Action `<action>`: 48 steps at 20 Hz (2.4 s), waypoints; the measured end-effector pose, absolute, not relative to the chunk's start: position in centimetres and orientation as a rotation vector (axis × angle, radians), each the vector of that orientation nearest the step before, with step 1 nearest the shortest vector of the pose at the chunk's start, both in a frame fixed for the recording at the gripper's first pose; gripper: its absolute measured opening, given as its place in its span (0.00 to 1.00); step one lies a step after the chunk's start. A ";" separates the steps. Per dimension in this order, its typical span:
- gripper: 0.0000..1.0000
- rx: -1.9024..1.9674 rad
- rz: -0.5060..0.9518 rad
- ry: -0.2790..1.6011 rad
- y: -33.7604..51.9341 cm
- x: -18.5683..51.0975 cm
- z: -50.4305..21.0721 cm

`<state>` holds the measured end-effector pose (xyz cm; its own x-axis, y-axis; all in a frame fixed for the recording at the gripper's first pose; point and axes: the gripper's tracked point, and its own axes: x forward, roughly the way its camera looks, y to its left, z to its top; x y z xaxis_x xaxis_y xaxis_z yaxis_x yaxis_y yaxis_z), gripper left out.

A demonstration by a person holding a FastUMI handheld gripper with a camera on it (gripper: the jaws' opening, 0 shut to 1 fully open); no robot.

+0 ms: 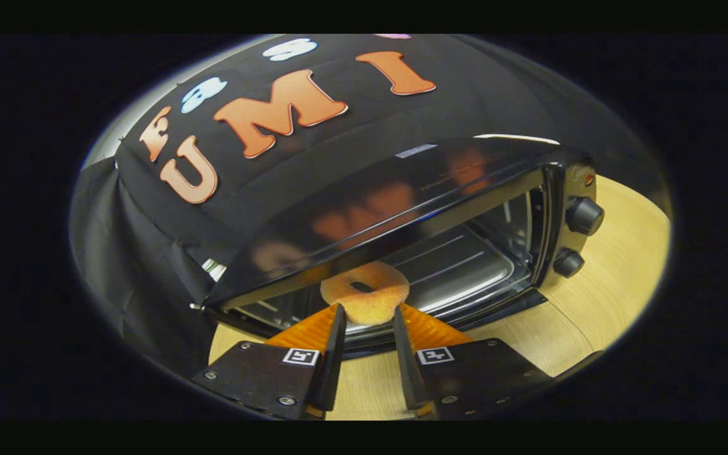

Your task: Open the toaster oven, put the food inside, and close the toaster oven door.

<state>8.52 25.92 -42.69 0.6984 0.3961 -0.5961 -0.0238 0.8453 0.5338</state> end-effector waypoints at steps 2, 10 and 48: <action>0.48 0.539 0.240 0.768 26.3 9.2 -42.9; 0.98 0.425 0.248 0.739 24.3 5.8 -41.2; 0.99 -0.014 0.282 0.858 18.4 -9.9 -47.8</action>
